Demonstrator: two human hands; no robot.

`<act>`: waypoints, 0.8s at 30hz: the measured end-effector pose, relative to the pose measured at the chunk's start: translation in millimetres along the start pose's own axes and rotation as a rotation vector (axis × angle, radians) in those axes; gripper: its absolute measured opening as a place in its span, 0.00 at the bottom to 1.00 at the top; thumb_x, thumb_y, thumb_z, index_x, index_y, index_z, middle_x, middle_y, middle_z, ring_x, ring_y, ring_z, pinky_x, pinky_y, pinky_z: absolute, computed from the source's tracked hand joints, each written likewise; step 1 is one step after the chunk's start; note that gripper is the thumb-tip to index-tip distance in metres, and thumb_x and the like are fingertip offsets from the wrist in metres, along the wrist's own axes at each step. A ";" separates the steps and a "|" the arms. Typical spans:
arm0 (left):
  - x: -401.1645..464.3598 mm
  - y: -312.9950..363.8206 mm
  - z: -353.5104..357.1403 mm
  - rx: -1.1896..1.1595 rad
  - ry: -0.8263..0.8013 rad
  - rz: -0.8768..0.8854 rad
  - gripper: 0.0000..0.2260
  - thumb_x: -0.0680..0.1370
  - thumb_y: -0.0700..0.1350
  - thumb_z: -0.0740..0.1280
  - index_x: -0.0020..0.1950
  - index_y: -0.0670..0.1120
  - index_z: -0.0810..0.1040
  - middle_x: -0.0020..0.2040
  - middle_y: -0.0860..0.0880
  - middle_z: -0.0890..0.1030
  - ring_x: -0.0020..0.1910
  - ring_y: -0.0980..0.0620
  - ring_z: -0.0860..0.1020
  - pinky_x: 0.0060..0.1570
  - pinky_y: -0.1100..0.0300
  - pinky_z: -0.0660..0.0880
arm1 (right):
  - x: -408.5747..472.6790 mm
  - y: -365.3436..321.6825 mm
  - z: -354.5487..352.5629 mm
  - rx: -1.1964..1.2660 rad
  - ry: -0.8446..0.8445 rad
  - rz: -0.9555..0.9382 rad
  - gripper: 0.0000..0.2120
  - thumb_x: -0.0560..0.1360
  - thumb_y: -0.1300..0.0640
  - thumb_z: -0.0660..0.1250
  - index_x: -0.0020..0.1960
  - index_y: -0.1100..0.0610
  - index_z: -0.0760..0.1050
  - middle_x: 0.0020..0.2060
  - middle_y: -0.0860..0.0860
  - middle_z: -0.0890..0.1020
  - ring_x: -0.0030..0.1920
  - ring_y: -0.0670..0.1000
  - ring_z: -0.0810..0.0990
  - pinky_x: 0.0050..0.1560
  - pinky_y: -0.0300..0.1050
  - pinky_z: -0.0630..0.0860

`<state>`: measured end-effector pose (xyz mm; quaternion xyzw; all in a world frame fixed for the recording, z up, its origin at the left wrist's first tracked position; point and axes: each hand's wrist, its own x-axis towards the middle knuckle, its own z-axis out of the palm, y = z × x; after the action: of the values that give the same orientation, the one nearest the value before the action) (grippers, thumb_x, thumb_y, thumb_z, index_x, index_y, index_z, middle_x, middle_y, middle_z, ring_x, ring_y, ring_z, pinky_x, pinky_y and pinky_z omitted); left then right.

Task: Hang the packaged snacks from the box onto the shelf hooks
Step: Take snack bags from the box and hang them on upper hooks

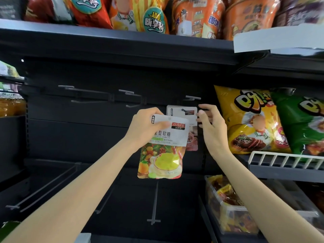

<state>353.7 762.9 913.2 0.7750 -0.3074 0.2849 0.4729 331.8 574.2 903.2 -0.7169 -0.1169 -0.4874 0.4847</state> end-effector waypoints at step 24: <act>30.3 5.5 54.0 -0.145 0.144 -0.039 0.08 0.77 0.42 0.66 0.55 0.48 0.80 0.50 0.52 0.81 0.50 0.54 0.79 0.46 0.62 0.77 | 12.6 22.5 6.3 -0.134 0.050 -0.033 0.13 0.78 0.62 0.63 0.61 0.55 0.78 0.48 0.44 0.72 0.49 0.47 0.75 0.48 0.47 0.79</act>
<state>377.3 705.6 917.4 0.7222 -0.2773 0.3076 0.5541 356.2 564.1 900.1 -0.7334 -0.0836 -0.5198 0.4301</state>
